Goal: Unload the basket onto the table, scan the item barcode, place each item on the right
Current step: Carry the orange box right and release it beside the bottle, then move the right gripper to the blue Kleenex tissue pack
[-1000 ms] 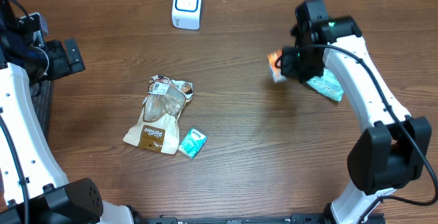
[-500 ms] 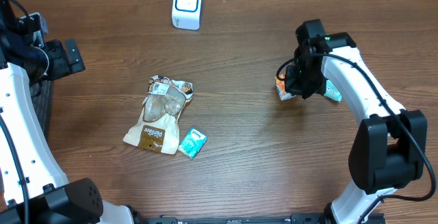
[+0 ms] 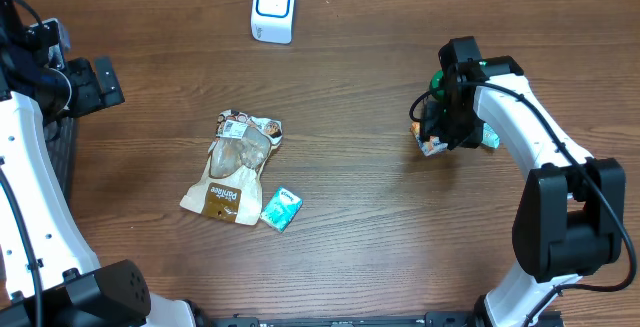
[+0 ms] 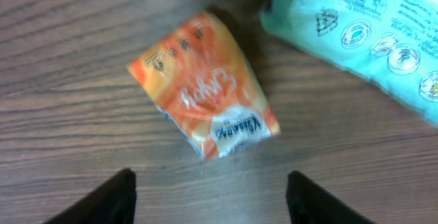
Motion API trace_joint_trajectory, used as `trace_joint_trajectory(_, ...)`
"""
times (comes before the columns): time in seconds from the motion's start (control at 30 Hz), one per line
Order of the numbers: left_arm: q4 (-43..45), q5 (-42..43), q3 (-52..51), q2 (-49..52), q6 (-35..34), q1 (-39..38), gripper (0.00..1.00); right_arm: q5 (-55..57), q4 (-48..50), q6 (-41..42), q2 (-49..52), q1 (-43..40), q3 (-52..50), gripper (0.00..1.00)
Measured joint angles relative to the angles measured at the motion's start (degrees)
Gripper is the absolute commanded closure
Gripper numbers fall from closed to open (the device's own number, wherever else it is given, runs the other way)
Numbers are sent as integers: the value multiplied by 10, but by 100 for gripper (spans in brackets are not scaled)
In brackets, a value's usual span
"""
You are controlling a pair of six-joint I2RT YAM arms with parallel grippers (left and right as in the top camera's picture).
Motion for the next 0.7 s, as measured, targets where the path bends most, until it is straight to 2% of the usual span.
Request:
trace_joint_trajectory(0.2, 0, 0, 0, 0, 0, 0, 0, -13, -18, -1, 0, 0, 27, 33)
trace_joint_trajectory(0.47, 0, 0, 0, 0, 0, 0, 1, -126, -76, -37, 0, 12, 188, 34)
trace_joint_trajectory(0.7, 0, 0, 0, 0, 0, 0, 0, -163, -79, -46, 0, 70, 208, 27)
